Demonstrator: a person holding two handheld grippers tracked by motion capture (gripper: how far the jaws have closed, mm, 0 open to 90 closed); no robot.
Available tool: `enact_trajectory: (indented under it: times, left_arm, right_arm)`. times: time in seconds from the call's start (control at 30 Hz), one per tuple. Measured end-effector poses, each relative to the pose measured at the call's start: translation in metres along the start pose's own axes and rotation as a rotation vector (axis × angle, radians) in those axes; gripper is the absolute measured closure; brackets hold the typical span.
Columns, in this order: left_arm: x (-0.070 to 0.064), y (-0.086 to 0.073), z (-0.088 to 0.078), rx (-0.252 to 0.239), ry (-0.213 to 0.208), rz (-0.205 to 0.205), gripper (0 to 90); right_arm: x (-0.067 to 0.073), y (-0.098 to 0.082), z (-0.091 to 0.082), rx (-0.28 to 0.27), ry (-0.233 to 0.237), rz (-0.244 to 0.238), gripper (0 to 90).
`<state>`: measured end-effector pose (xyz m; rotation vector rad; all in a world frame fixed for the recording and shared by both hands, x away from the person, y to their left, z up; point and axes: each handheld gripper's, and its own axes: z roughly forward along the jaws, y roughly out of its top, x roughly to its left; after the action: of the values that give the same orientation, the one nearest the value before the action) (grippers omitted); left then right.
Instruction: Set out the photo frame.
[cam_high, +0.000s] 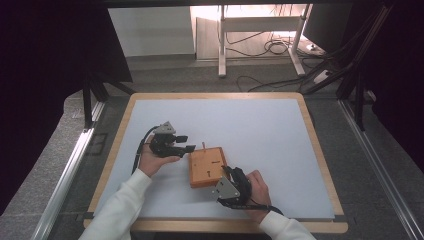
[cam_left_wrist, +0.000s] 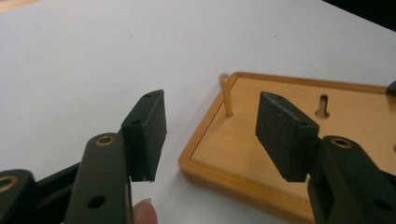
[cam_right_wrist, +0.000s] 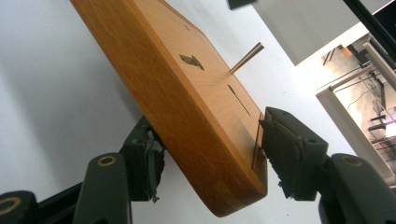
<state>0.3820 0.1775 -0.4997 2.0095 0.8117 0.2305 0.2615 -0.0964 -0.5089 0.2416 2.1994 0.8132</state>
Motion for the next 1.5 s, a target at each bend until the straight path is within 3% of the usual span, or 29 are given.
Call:
enact_trajectory:
  times: [0.33, 0.63, 1.1, 1.27, 1.5]
  left_arm:
    - [-0.004, -0.028, -0.012, 0.051, 0.052, -0.008, 34.3]
    - [-0.015, -0.047, -0.016, 0.111, 0.105, 0.061, 31.9]
    - [-0.009, -0.051, -0.014, 0.122, 0.104, 0.047, 31.4]
    - [-0.010, -0.052, -0.012, 0.126, 0.102, 0.048, 31.2]
    - [-0.009, -0.053, -0.011, 0.133, 0.098, 0.048, 31.0]
  right_arm:
    - [-0.001, 0.001, 0.000, 0.008, 0.004, -0.018, 41.7]
    - [0.000, 0.002, -0.001, 0.017, -0.006, -0.046, 44.8]
    - [-0.010, 0.011, -0.002, 0.023, -0.004, -0.072, 51.0]
    - [-0.016, 0.017, -0.001, 0.040, 0.002, -0.107, 54.0]
    - [-0.030, 0.029, 0.003, 0.044, 0.054, -0.108, 57.4]
